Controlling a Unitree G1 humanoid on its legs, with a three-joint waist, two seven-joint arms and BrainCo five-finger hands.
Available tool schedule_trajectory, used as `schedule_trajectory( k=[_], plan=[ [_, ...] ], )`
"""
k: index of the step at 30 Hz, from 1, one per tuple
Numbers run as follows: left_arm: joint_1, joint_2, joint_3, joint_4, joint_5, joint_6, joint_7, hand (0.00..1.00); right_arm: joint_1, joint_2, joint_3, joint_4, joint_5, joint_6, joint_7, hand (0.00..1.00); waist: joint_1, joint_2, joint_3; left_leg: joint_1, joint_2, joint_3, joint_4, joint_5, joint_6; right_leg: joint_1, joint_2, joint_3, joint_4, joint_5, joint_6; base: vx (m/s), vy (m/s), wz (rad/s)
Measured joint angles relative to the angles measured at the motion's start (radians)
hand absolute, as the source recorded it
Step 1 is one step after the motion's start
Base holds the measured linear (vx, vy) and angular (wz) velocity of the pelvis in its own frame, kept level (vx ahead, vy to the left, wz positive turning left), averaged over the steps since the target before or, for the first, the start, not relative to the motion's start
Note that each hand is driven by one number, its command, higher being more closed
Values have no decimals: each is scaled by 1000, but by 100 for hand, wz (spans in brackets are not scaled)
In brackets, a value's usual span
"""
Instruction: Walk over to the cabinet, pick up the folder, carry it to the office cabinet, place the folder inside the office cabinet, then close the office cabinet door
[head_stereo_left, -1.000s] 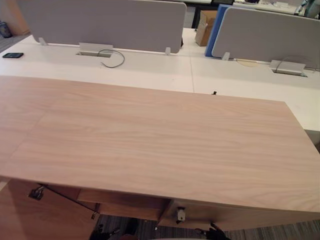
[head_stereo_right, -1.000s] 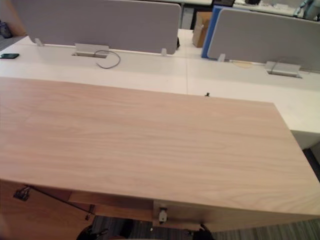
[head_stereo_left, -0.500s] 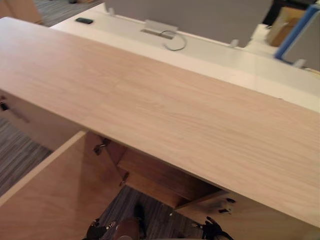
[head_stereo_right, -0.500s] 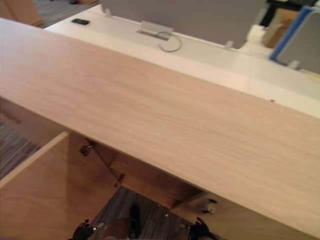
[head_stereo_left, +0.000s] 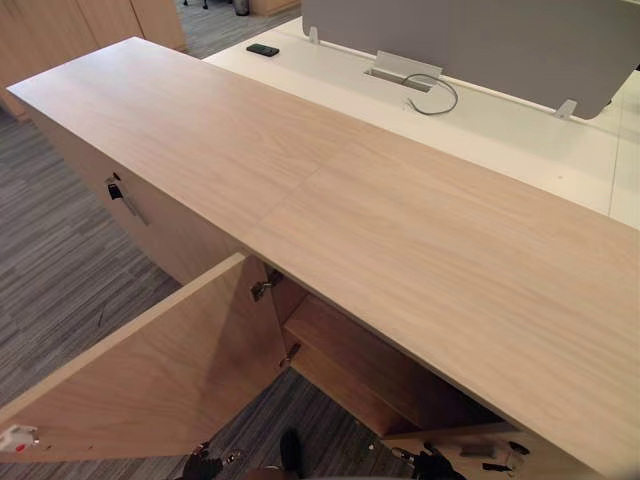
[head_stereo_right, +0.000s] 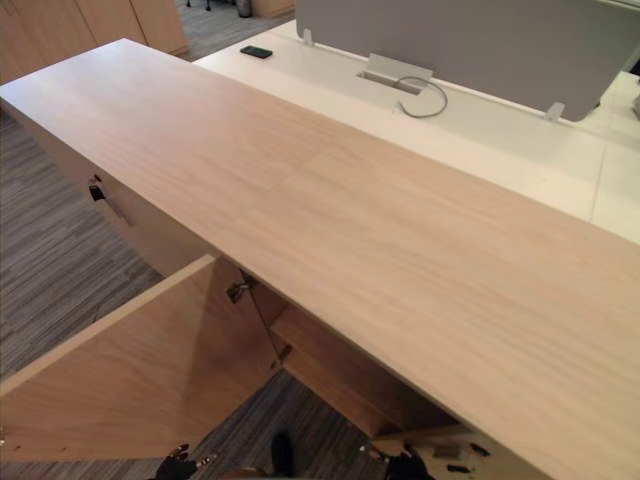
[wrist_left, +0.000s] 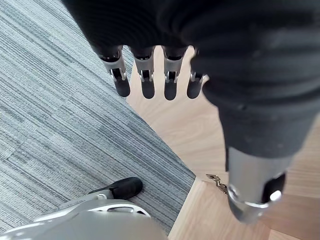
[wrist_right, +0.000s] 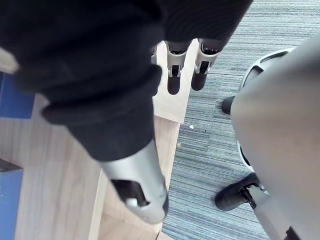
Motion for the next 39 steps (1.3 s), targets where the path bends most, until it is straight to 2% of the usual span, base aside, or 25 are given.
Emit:
schedule_trajectory(
  k=[4, 6, 7, 8, 9, 10, 12, 14, 15, 16, 17, 18, 19, 20, 21, 22, 23, 24, 25, 26, 28, 31, 32, 35, 39],
  plan=[
    [2, 5, -7, 18, 0, -4, 0, 0, -1, -3, 15, -1, 7, -2, 2, 0, -12, 1, 3, -15, 2, -41, 0, 0, -4, -12, 5, 23, 36, -14, -3, -87, -10, 25],
    [5, 5, -7, 18, 0, -4, 0, 0, -2, -3, 16, -1, 7, -2, 2, 0, -6, -2, 7, -21, 1, -43, 0, 1, -4, -14, 6, 34, 32, -23, -7, -111, -10, 12],
    [11, 8, -6, 17, -1, -5, 0, 0, -1, -2, 16, 1, 6, -2, 2, 0, -5, -5, 6, -33, -9, -43, 0, 2, -7, -15, 2, 55, 12, -54, -10, -76, -16, 4],
    [11, 9, -5, 17, -1, -5, 0, 0, -1, -1, 16, 1, 6, -2, 3, 0, -5, -11, 5, -37, -16, -43, 0, 3, -8, -14, 1, 67, 2, -72, -4, -93, -39, 10],
    [14, 2, 0, 16, -1, -6, 0, 0, -3, -4, 15, -1, 7, -4, 4, 0, -6, -3, 13, -39, -13, -47, 0, 4, -13, -14, 7, 67, -6, -80, 8, -91, -54, 13],
    [21, -2, 10, 16, -7, -6, 1, 0, -1, -10, 15, -1, 4, -3, 4, 0, -6, -8, 18, -41, -9, -50, 0, 8, -17, -12, 14, 65, -8, -81, 10, -89, -59, 14],
    [27, -8, 34, 10, -24, -6, 2, 0, 4, -10, 8, -1, 0, -3, 5, 0, -2, -7, 17, -62, -2, -67, 1, 25, -20, -18, 22, 45, -10, -81, 10, -69, -63, 30],
    [11, -8, 54, -15, -46, -7, 9, 0, 3, -11, -14, -2, 3, -3, 4, 0, -13, -11, 14, -136, 5, -93, 3, 55, -11, -53, 35, -39, -4, -68, 6, -6, -54, 88],
    [6, -6, 65, -22, -49, -6, 10, 0, 1, -11, -30, -2, 2, -3, 4, 0, -16, -18, 19, -147, 12, -56, 9, 44, -2, -53, 33, -67, -2, -65, 5, 78, -50, 108],
    [4, -1, 94, -35, -59, -6, 11, 0, 2, -7, -54, 3, 3, -1, 3, 0, -16, -37, 29, -168, 35, 59, 57, 24, 22, -50, 19, -104, 12, -64, 4, 99, -49, 92],
    [17, -12, 123, -48, -67, -6, 12, 0, 2, -18, -85, 18, 4, 5, 2, 0, -16, -34, 35, -172, 50, 101, 103, 50, 27, -50, 15, -105, 69, -72, -6, 97, -43, 83],
    [22, -26, 132, -57, -72, -6, 16, 0, 4, -24, -97, 22, 12, 10, 1, 0, -17, -24, 41, -168, 55, 91, 112, 58, 37, -76, 7, -99, 136, -77, -13, 54, 5, 50],
    [36, -44, 145, -81, -77, -10, 20, 0, 4, -31, -121, 20, 24, 12, 1, 0, -17, 8, 45, -167, 71, 70, 111, 62, 31, -106, 18, -87, 155, -97, -6, -11, 48, 62],
    [39, -34, 162, -102, -83, -16, 21, 0, 9, -21, -124, 22, 37, 14, 2, 0, -29, -35, 33, -171, 31, -3, 73, 132, -60, -146, -5, -65, 44, -9, -58, -14, 10, 65],
    [33, -19, 177, -100, -85, -18, 22, 0, 19, -11, -129, 29, 37, 13, 2, 0, -31, -63, 23, -175, 26, -4, 105, 100, -36, -145, -41, -74, 45, -19, -29, 38, -63, 37],
    [35, -29, 210, -100, -89, -19, 23, 0, 15, -8, -156, 27, 37, 11, 1, 0, -13, -63, 24, -182, 70, 15, 230, -19, -3, -152, -55, -68, 43, -11, -26, 145, -139, -16],
    [58, -57, 250, -100, -93, -17, 26, 0, 17, -17, -161, 17, 37, 1, 2, 0, -24, -52, 22, -191, 148, 16, 376, -129, -49, -151, -63, -63, 39, 7, -16, 208, -86, -24],
    [66, -78, 261, -101, -95, -18, 32, 0, 23, -34, -164, 18, 37, -3, 2, 0, -38, -16, 12, -182, 215, -25, 396, -143, -85, -165, -67, -63, 37, 16, -2, 227, 61, 0],
    [66, -88, 263, -102, -96, -20, 32, 0, 22, -41, -166, 19, 37, -1, 2, 0, -39, 1, 8, -173, 237, -61, 361, -125, -110, -177, -66, -63, 39, 20, 4, 195, 242, 8],
    [67, -109, 276, -106, -97, -26, 32, 0, 21, -48, -195, 20, 37, -1, 2, 0, -32, 33, 5, -137, 233, -148, 266, -111, -159, -199, -70, -60, 36, 36, 21, 111, 222, 5],
    [66, -107, 274, -123, -97, -26, 32, 0, 12, -33, -200, 22, 37, -1, 8, 0, -38, 24, 19, -142, 205, -148, 239, -122, -172, -204, -89, -59, 15, 69, 28, 32, 205, 14],
    [73, -109, 273, -130, -96, -26, 30, 0, 7, -28, -199, 19, 43, -1, 8, 0, -25, 22, 20, -130, 168, -138, 238, -130, -167, -192, -115, -44, -14, 101, 1, -27, 225, 4],
    [78, -109, 276, -135, -96, -26, 29, 0, 0, -25, -198, 19, 45, -1, 9, 0, -23, 21, 18, -117, 166, -131, 229, -136, -165, -182, -115, -35, -32, 110, 13, -54, 97, -15],
    [85, -114, 278, -138, -96, -25, 25, 0, -8, -27, -197, 17, 43, -2, 10, 0, -25, 42, 12, -96, 187, -123, 193, -136, -166, -184, -88, -16, -61, 126, 52, -124, -18, -28],
    [95, -141, 281, -138, -96, -23, 18, 0, 8, -42, -170, 18, 37, -2, 10, 0, -31, 63, -10, -62, 221, -118, 114, -95, -182, -187, -50, -14, -77, 120, 56, -138, -77, -11]
  ],
)
